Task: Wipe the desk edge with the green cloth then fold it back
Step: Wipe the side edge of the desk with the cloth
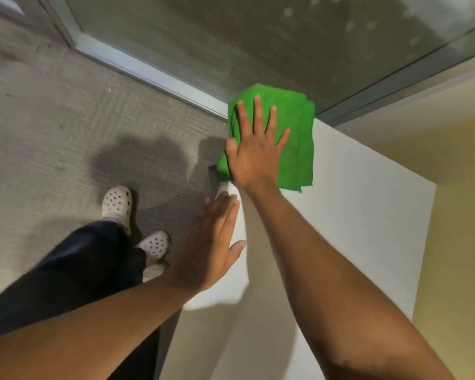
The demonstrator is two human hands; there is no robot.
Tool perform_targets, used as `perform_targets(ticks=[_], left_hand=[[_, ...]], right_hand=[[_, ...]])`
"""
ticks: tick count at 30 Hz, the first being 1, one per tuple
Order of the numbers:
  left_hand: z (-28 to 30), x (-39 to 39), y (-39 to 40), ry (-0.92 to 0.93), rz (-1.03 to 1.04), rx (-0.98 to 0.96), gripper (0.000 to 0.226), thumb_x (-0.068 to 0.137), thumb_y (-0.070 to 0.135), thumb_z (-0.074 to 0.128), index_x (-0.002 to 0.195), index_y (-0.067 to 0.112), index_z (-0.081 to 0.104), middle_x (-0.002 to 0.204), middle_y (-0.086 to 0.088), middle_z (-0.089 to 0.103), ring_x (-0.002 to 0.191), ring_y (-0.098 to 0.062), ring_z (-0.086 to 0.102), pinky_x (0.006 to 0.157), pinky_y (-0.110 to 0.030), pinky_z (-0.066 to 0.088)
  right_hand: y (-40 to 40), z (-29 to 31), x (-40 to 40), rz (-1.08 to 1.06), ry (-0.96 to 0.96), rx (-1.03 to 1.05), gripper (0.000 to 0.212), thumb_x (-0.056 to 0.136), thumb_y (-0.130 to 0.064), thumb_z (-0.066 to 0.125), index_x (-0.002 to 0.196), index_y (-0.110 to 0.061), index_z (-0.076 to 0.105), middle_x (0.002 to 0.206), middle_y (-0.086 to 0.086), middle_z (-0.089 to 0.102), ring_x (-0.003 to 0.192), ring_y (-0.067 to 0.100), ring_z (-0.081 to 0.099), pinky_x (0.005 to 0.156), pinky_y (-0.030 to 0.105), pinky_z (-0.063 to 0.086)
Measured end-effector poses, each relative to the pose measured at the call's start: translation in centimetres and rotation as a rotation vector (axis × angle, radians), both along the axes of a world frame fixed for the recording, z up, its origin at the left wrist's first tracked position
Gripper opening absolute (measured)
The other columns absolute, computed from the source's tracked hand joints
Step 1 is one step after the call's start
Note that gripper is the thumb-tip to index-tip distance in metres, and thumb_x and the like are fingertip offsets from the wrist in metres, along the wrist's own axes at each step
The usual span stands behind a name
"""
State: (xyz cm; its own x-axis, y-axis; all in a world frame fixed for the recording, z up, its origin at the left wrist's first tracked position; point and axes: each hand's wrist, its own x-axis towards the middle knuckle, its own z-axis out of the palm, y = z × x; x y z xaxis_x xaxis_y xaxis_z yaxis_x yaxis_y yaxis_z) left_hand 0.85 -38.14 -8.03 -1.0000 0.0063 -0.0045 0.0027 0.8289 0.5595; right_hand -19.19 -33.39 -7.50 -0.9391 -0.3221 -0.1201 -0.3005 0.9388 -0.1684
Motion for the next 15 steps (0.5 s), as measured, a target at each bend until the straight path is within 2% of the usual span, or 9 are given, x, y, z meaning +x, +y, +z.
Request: perform_targets(ticks=[2, 4, 5, 8, 9, 11, 13, 15], left_hand=[[2.0, 0.5, -1.3, 0.046, -0.129, -0.121, 0.079, 0.093, 0.030, 0.077, 0.153, -0.010, 0.045, 0.158, -0.028, 0.050, 0.152, -0.042, 0.043, 0.131, -0.053, 0.024], [0.8, 1.9, -1.8, 0.094, -0.207, -0.145, 0.064, 0.102, 0.029, 0.060, 0.155, -0.005, 0.045, 0.158, -0.025, 0.049, 0.154, -0.038, 0.034, 0.135, -0.049, 0.013], [0.3, 2.7, -2.3, 0.073, -0.268, -0.134, 0.056, 0.104, 0.027, 0.054, 0.152, -0.001, 0.051, 0.154, -0.022, 0.052, 0.152, -0.037, 0.035, 0.135, -0.049, 0.011], [-0.2, 3.5, -4.1, 0.015, -0.419, -0.063, 0.030, 0.101, 0.022, 0.055, 0.121, 0.009, 0.073, 0.123, -0.012, 0.066, 0.128, -0.032, 0.058, 0.130, -0.055, 0.027], [0.8, 3.1, -5.0, 0.020, -0.459, -0.052, 0.025, 0.100, 0.021, 0.055, 0.111, 0.010, 0.075, 0.113, -0.010, 0.068, 0.116, -0.032, 0.063, 0.124, -0.056, 0.037], [3.0, 1.3, -6.6, 0.020, -0.493, -0.048, 0.024, 0.099, 0.021, 0.054, 0.095, 0.010, 0.076, 0.096, -0.009, 0.067, 0.096, -0.033, 0.064, 0.103, -0.056, 0.051], [4.7, -1.4, -7.4, 0.018, -0.447, -0.069, 0.020, 0.096, 0.017, 0.058, 0.090, 0.008, 0.075, 0.090, -0.012, 0.065, 0.088, -0.034, 0.061, 0.086, -0.052, 0.053], [5.0, -4.4, -7.4, 0.001, -0.339, -0.075, 0.013, 0.094, 0.011, 0.063, 0.093, 0.005, 0.075, 0.092, -0.016, 0.066, 0.089, -0.037, 0.061, 0.081, -0.052, 0.052]], right_hand=[[1.1, 0.3, 3.0, -0.045, -0.030, -0.041, 0.071, 0.102, -0.052, 0.036, 0.168, -0.036, 0.013, 0.179, -0.002, 0.002, 0.165, 0.033, -0.004, 0.125, 0.073, 0.003], [2.4, -1.2, 5.5, -0.032, -0.081, -0.047, 0.070, 0.104, -0.053, 0.038, 0.167, -0.036, 0.014, 0.178, -0.002, 0.005, 0.165, 0.033, -0.002, 0.126, 0.073, 0.001], [3.2, -2.1, 6.4, -0.023, -0.112, -0.061, 0.069, 0.104, -0.053, 0.039, 0.167, -0.035, 0.016, 0.178, -0.002, 0.006, 0.165, 0.034, -0.001, 0.125, 0.073, 0.000], [4.6, -3.6, 8.2, 0.039, -0.171, 0.036, 0.069, 0.107, -0.057, 0.031, 0.168, -0.033, 0.011, 0.179, -0.002, 0.001, 0.164, 0.035, -0.003, 0.125, 0.073, 0.002], [4.9, -3.4, 8.8, 0.028, -0.197, 0.039, 0.069, 0.108, -0.059, 0.028, 0.169, -0.033, 0.007, 0.178, -0.003, -0.002, 0.164, 0.034, -0.005, 0.126, 0.072, 0.002], [5.1, -2.0, 10.0, -0.006, -0.236, 0.003, 0.072, 0.107, -0.063, 0.026, 0.168, -0.035, 0.003, 0.178, -0.004, -0.006, 0.164, 0.032, -0.010, 0.127, 0.070, -0.001], [5.0, -1.3, 10.8, -0.022, -0.286, -0.036, 0.074, 0.105, -0.067, 0.026, 0.168, -0.036, 0.003, 0.178, -0.004, -0.007, 0.164, 0.033, -0.012, 0.127, 0.069, -0.008], [4.9, -0.7, 10.5, -0.055, -0.356, -0.070, 0.073, 0.104, -0.069, 0.024, 0.168, -0.037, 0.006, 0.178, -0.005, -0.005, 0.164, 0.033, -0.013, 0.124, 0.069, -0.010]])
